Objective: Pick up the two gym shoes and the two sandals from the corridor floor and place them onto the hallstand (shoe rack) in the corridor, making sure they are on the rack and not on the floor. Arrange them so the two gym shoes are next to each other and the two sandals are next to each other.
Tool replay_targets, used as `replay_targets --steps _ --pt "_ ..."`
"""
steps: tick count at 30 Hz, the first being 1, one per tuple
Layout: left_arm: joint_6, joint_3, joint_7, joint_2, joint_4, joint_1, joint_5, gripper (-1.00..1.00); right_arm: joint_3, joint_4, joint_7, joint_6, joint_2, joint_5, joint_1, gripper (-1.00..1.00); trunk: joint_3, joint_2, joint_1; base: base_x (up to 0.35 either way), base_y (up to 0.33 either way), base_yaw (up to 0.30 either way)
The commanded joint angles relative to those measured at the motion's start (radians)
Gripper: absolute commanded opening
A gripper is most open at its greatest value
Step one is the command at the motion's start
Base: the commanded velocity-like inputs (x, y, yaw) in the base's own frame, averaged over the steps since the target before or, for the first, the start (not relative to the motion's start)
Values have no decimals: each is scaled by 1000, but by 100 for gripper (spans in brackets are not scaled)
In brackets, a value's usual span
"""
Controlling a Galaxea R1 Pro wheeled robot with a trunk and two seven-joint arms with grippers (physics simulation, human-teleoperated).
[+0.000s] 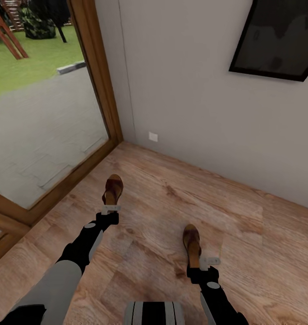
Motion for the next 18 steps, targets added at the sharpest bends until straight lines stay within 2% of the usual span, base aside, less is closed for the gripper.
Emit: replay_targets --steps 1,5,7,8,9,11,14,18 --pt "6 8 -11 -2 -3 0 -11 -100 1 -2 -2 8 0 10 0 100 -6 -1 0 0 0 0" --pt "11 8 -11 -3 -30 0 -10 -100 1 -1 -2 8 0 10 0 100 -28 -2 2 0 0 0" --pt "15 8 -15 -8 -60 0 -10 -100 1 -1 -2 8 0 10 0 100 -39 -2 3 0 0 0" --pt "21 8 -25 -19 -97 0 -10 -100 1 0 -2 8 0 10 0 100 -45 -2 3 0 0 0" --pt "44 7 -43 -33 -179 1 -10 -100 1 0 -2 8 0 10 0 100 -50 -2 4 0 0 0" --pt "83 -2 -49 -38 -237 1 -10 -100 1 0 -2 8 0 10 0 100 -61 -3 5 0 0 0" --pt "140 -22 -52 -40 -305 1 -9 -100 1 0 -2 8 0 10 0 100 -77 -4 6 0 0 0" --pt "182 -43 -53 -41 -358 2 -9 -100 1 0 -2 8 0 10 0 100 -99 -5 8 0 0 0"
